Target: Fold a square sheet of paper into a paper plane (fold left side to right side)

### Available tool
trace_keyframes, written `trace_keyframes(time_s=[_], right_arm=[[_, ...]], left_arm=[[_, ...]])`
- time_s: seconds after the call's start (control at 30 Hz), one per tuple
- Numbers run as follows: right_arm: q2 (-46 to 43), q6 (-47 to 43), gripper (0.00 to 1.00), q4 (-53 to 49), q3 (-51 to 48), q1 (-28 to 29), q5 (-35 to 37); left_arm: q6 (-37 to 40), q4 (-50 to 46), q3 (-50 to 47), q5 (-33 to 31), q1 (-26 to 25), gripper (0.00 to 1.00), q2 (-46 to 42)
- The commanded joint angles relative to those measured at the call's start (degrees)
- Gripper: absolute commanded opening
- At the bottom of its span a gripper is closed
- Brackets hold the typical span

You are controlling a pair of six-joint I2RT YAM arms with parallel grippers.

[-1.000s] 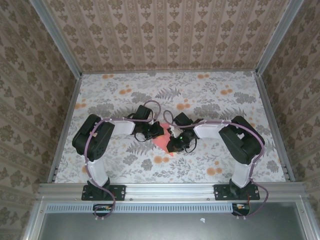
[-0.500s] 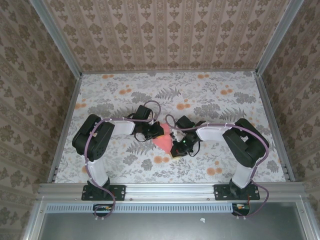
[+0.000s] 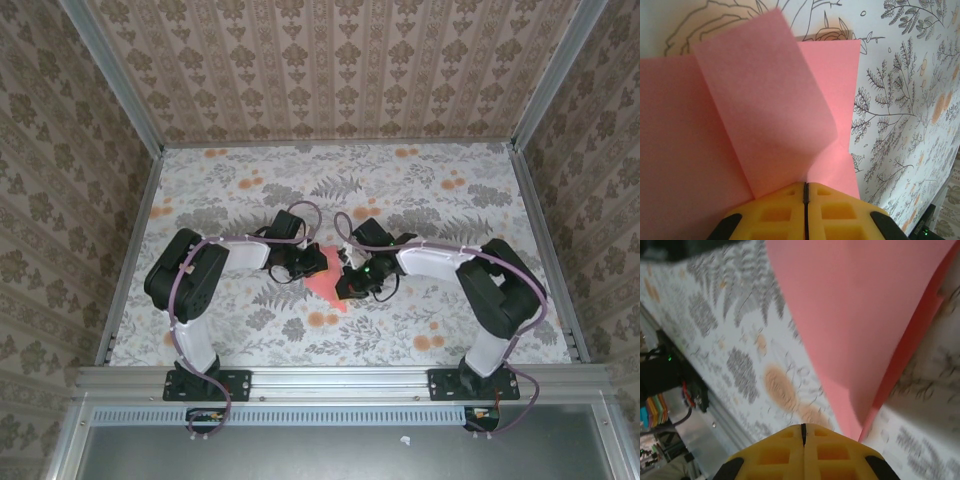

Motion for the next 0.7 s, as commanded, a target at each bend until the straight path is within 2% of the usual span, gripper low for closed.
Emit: trace_keyframes(time_s=[0.0,0.43,0.67], right_arm=[[3.35,2.34,0.05,2.67,2.96,-0.26,3.85],[8.08,-1.02,0.00,-7.17,3.33,-0.17,11.37],[8.74,-1.53,0.00,-7.76,3.42,-0.17,12.21]], left_arm=[[1.44,-5.17,-0.75,-5.19,0.07,0.08,0.96],[2.48,-1.17,-1.05,-3.07,-0.34,0.20,-4.82],[0.83,2.28,-3.67,0.62,-2.70,0.12,-7.08]])
